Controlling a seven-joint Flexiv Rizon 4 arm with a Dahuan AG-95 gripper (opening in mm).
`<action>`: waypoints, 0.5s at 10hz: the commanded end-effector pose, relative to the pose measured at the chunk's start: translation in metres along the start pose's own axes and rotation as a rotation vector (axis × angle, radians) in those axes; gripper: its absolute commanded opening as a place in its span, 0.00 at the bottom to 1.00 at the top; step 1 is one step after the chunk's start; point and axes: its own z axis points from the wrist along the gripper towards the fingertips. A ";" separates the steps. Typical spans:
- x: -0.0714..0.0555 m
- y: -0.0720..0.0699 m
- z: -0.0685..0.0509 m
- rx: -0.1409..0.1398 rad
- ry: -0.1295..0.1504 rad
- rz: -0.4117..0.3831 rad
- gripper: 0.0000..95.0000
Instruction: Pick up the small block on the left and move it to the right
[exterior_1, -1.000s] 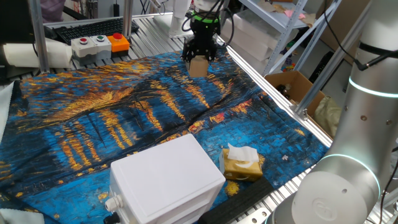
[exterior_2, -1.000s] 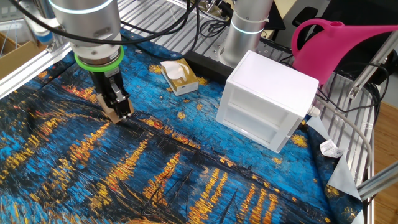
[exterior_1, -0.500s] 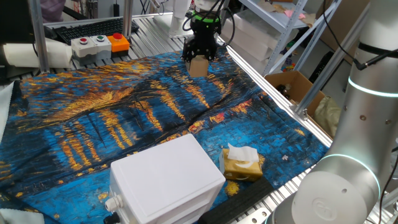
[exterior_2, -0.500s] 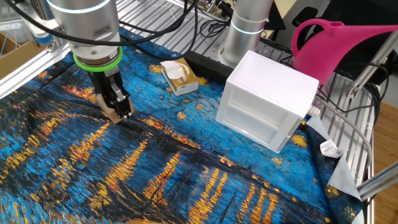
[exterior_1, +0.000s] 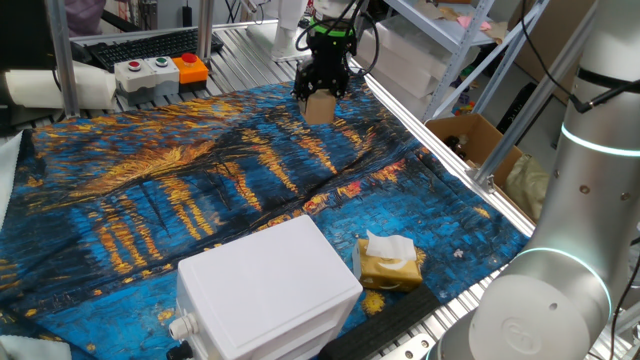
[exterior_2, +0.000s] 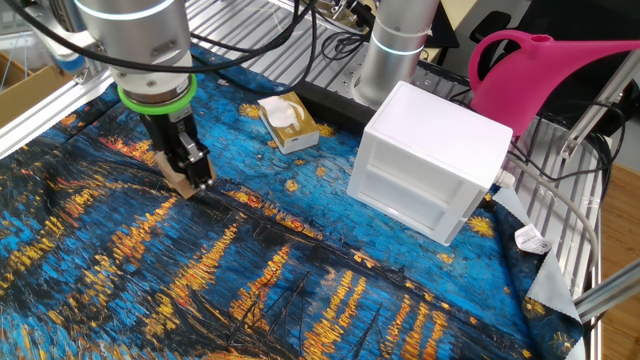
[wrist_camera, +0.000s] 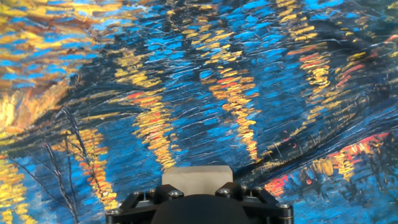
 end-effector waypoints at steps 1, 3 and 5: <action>-0.002 0.006 0.007 0.003 -0.002 0.007 0.00; -0.001 0.016 0.012 0.004 -0.006 0.032 0.00; 0.000 0.025 0.010 0.006 -0.006 0.054 0.00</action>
